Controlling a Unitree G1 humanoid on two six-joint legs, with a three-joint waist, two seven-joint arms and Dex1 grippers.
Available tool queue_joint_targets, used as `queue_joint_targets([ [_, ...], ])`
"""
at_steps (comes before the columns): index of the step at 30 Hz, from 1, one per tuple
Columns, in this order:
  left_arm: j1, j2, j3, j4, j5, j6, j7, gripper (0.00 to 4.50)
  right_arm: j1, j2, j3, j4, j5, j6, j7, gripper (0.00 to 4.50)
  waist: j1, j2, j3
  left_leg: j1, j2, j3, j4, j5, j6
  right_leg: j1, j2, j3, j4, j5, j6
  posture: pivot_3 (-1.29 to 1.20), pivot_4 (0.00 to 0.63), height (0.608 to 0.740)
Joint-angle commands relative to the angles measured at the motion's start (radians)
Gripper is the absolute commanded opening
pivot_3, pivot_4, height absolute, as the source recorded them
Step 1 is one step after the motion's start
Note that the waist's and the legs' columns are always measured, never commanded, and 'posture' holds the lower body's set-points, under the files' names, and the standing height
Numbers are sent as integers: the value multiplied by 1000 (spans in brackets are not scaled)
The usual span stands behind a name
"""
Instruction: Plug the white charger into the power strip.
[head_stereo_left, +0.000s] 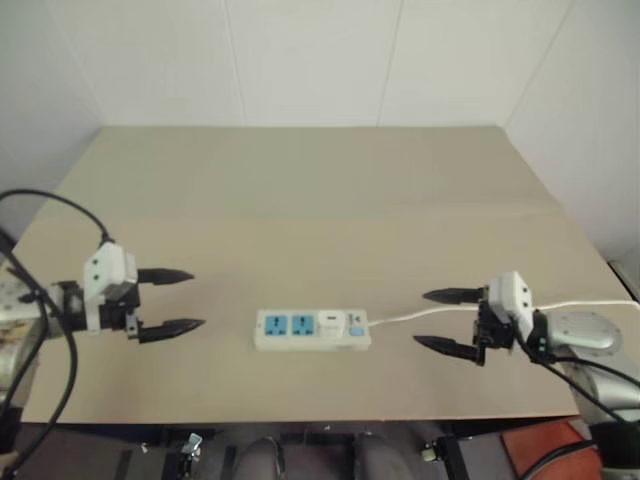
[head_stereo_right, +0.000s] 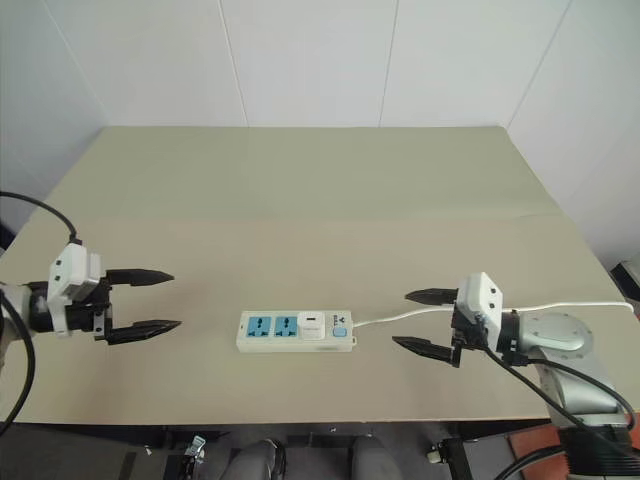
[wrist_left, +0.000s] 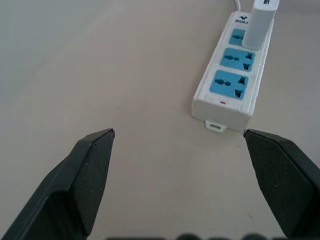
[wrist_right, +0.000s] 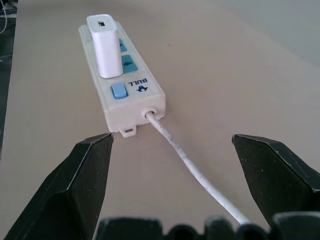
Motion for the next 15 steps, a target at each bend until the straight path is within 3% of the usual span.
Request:
queue_joint_targets([
  [1,74,45,119,-81,-58,65,-14,4500,11,-33,-60,-37,46,33,-5,4454,0,0,0,0,0,0,0,0,0,0,0,0,0,0,0,0,150,740],
  [7,177,24,208,-173,-90,111,27,4500,22,-59,-73,-28,58,56,8,4454,5,0,0,1,0,1,0,0,0,0,0,0,-1,0,0,0,150,740],
  [15,202,16,206,-228,-99,155,68,4500,1,-63,-58,-6,52,54,12,4454,5,0,0,0,0,1,0,0,0,0,0,0,-1,0,0,0,150,740],
])
